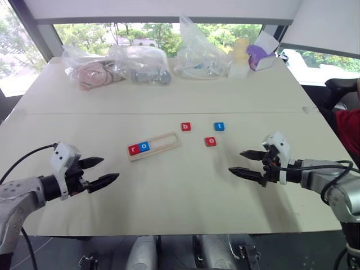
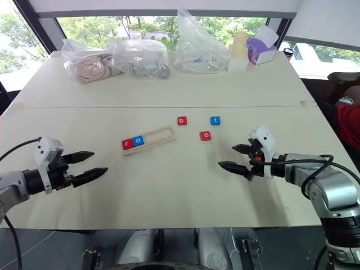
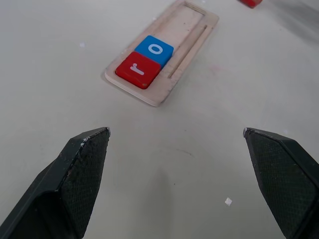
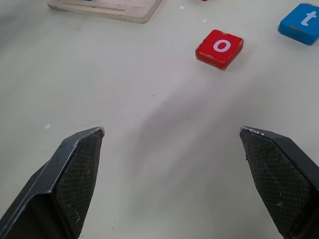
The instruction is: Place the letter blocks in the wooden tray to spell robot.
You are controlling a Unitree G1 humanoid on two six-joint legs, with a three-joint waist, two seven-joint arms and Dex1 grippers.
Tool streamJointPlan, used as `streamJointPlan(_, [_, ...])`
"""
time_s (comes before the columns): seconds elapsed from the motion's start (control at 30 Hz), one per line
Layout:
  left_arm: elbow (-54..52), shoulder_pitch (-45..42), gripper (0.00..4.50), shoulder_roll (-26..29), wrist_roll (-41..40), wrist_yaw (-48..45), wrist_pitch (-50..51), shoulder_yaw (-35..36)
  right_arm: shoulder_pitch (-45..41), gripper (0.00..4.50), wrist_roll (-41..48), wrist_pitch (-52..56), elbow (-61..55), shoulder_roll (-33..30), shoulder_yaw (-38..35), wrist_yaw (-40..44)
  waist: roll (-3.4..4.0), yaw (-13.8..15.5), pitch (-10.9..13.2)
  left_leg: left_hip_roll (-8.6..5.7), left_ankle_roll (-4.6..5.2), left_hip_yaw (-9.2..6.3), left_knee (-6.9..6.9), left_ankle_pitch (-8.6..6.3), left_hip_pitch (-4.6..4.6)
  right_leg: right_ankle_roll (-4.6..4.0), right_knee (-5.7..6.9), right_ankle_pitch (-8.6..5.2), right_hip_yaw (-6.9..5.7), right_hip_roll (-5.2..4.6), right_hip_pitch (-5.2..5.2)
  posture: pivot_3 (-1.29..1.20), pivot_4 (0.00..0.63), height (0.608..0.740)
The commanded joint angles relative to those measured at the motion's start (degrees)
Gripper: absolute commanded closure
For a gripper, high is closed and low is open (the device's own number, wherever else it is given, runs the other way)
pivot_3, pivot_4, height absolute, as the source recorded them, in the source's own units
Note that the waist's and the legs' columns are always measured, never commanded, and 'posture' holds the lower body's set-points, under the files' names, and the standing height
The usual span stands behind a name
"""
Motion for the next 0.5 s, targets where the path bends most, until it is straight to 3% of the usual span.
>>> streamJointPlan(0.03, [-1.0, -0.7, 0.00, 0.2, -1.3, 0.6, -0.2, 2.5, -1.1, 0.01, -0.1, -1.0, -0.2, 0.5, -0.2, 0.3, 0.00, 0.0, 0.0, 0.00, 0.00, 0.00, 0.00, 0.00, 0.00, 0.00, 0.00, 0.00, 0.00, 0.00, 0.00, 0.00, 0.150, 0.735])
streamJointPlan(0.3, [0.2, -1.5, 0.00, 1.1, 0.5, 1.5, -1.0, 1.5, -0.4, 0.01, -0.2, -0.7, -0.9, 1.1, -0.3, -0.3, 0.00, 0.0, 0.0, 0.00, 0.00, 0.00, 0.00, 0.00, 0.01, 0.03, 0.00, 0.02, 0.00, 0.03, 0.00, 0.00, 0.150, 0.735])
streamJointPlan(0.5, [1.5, -2.5, 0.00, 4.9, 2.1, -0.2, 0.2, -0.1, -0.3, 0.01, -0.2, -0.3, -1.4, 1.0, -0.3, -0.8, 0.00, 0.0, 0.0, 0.00, 0.00, 0.01, 0.00, 0.00, 0.01, 0.01, 0.00, 0.01, 0.00, 0.04, 0.00, 0.00, 0.150, 0.735])
